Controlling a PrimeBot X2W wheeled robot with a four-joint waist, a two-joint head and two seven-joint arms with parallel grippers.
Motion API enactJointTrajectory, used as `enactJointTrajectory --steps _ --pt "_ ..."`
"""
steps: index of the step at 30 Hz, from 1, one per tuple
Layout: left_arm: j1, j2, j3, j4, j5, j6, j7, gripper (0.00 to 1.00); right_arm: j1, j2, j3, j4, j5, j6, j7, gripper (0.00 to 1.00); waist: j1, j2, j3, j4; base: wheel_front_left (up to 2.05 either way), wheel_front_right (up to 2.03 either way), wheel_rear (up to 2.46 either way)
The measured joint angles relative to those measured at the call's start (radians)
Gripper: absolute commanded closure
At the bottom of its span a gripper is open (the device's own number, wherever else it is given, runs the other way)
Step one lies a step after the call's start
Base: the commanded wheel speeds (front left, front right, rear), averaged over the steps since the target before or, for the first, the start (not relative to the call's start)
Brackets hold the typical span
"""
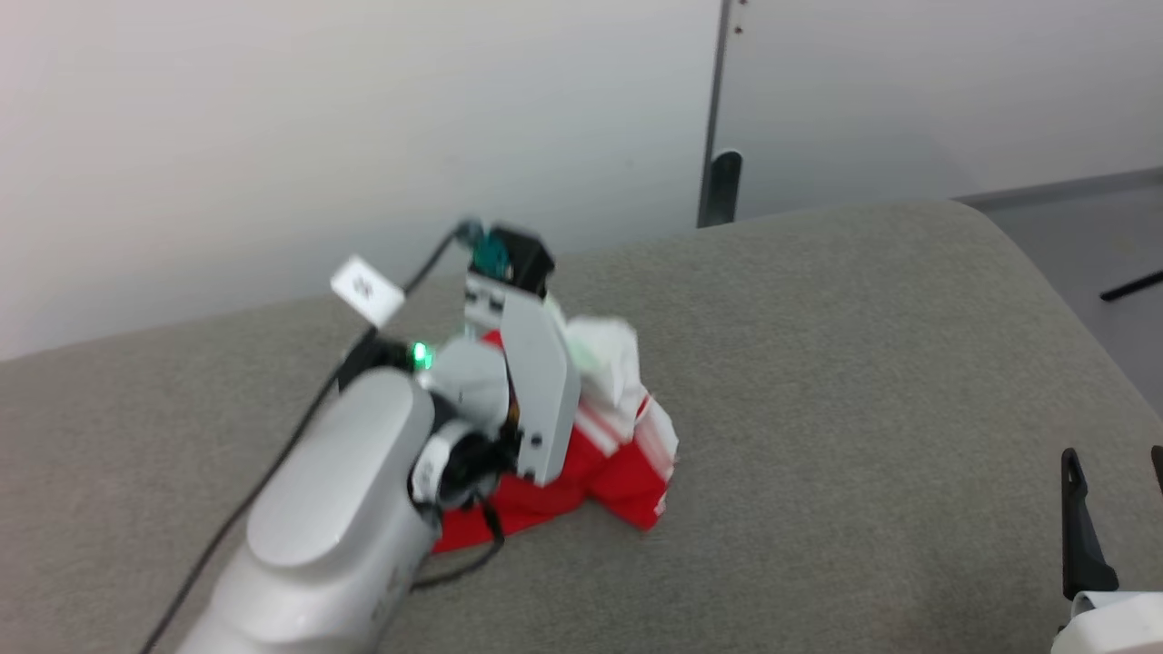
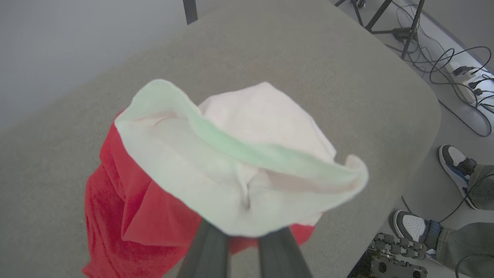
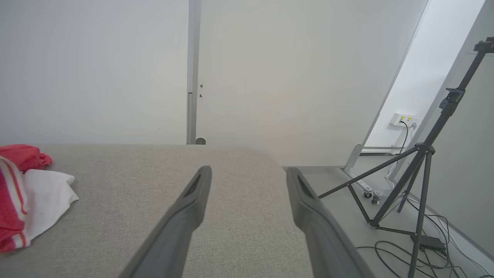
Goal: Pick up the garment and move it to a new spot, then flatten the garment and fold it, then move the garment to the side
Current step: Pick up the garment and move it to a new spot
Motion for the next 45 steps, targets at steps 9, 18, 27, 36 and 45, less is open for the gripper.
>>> enactJointTrajectory --steps 9,18,27,36,45 --pt "0.100 -0.002 -0.027 0.115 -0.025 -0.009 -0.002 1.00 -0.005 0.018 0.033 0.036 0.003 0.000 -0.009 0.00 0.0000 0.0000 0.029 -0.043 0.00 0.00 0.00" --pt "0.088 0.004 -0.032 0.150 -0.028 -0.025 -0.011 0.00 -0.021 0.018 0.050 0.078 0.012 0.000 -0.014 0.00 0.0000 0.0000 0.015 -0.016 0.00 0.00 0.00" --pt "0.140 0.051 -0.030 0.104 -0.020 -0.025 -0.060 0.00 -0.020 0.005 0.063 0.083 0.014 0.000 -0.010 0.00 0.0000 0.0000 -0.029 0.036 0.00 0.00 0.00" --pt "0.260 0.099 0.032 0.014 -0.010 -0.026 -0.296 0.00 0.004 -0.003 0.069 0.101 0.019 0.000 -0.083 0.00 0.0000 0.0000 -0.078 0.083 0.00 0.00 0.00" --pt "0.361 0.136 0.086 -0.050 0.029 -0.044 -0.582 0.00 0.006 -0.006 0.091 0.154 -0.001 0.000 -0.167 0.00 0.0000 0.0000 -0.107 0.131 0.00 0.00 0.00"
